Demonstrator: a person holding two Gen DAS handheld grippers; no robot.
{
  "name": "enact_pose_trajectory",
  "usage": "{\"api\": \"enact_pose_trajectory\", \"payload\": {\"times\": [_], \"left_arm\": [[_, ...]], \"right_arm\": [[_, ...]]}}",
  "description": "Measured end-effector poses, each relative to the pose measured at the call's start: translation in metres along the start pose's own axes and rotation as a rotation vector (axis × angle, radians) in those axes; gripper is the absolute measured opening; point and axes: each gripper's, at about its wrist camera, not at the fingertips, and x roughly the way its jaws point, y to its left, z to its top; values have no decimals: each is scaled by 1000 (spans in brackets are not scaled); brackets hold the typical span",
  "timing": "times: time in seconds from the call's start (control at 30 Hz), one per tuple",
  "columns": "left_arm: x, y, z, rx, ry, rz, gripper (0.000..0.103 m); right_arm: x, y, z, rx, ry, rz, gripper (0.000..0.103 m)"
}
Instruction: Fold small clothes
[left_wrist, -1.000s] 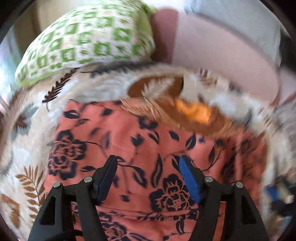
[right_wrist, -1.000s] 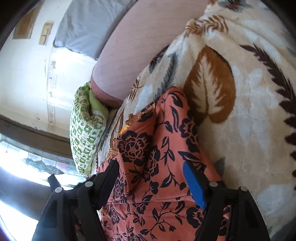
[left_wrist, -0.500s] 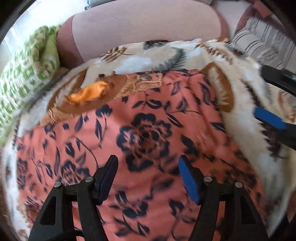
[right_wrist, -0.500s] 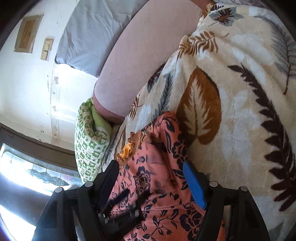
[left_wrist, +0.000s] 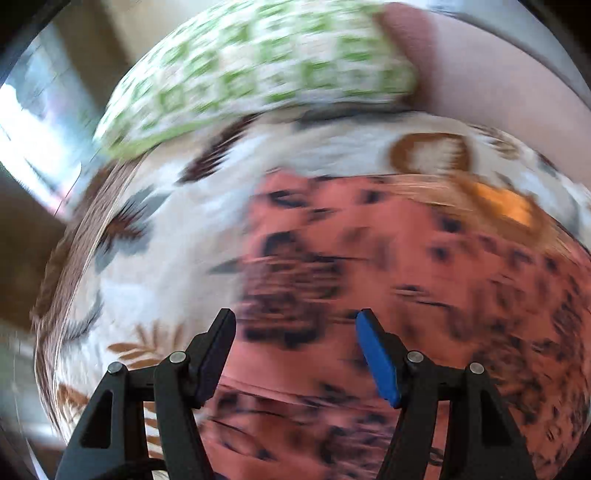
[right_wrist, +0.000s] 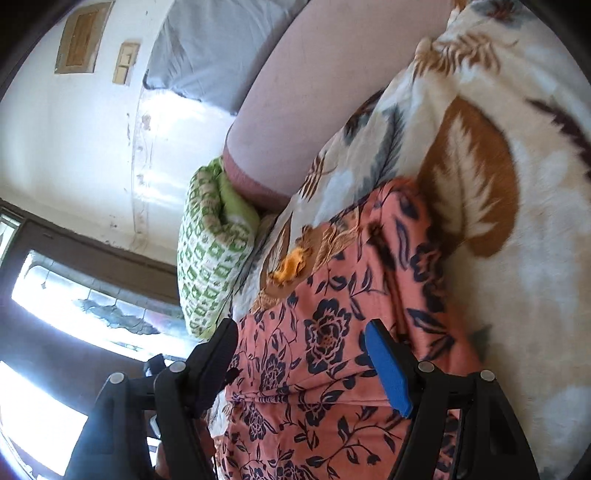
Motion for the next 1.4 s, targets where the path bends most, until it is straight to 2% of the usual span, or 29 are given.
{"api": "enact_pose_trajectory", "payload": {"times": [0.07,0.17,0.27,0.4,0.53,0.67,0.8,0.9,1.0,1.07,1.13,1.2,1.23,1.4], "left_arm": [[24,18,-5,-46,67,-6,71],[31,31,-10,-94,65,-49,80],[24,43,-12,-118,110,-93,80],[-3,60,-25,-93,74,-91,80],[-34,91,-58,-57,60,-113,80],[-60,121,-116,-27,82,-127,80],[-73,139,-167,-1,104,-163,80],[-78,145,-197,22,97,-213,80],[-80,144,-207,39,64,-273,77],[-81,142,-210,52,40,-313,66],[-78,139,-210,66,21,-359,64],[-74,137,-211,74,14,-393,62],[-72,138,-211,75,14,-406,57],[-54,139,-213,64,41,-518,48]], "right_arm": [[14,-7,-3,6,25,-18,74],[38,-29,-7,60,93,-97,70],[34,-27,-8,61,89,-96,70],[21,-13,-15,13,105,-90,71],[2,-1,-30,-63,101,-139,71],[-21,14,-45,-135,85,-164,71],[-46,26,-69,-201,86,-185,71],[-72,23,-92,-189,98,-170,71],[-108,17,-116,-173,92,-165,71],[-131,12,-132,-166,82,-175,73],[-149,6,-143,-156,82,-188,74],[-166,-4,-154,-133,91,-219,74],[-175,-12,-159,-105,93,-231,74],[-204,-41,-168,31,91,-225,74]]}}
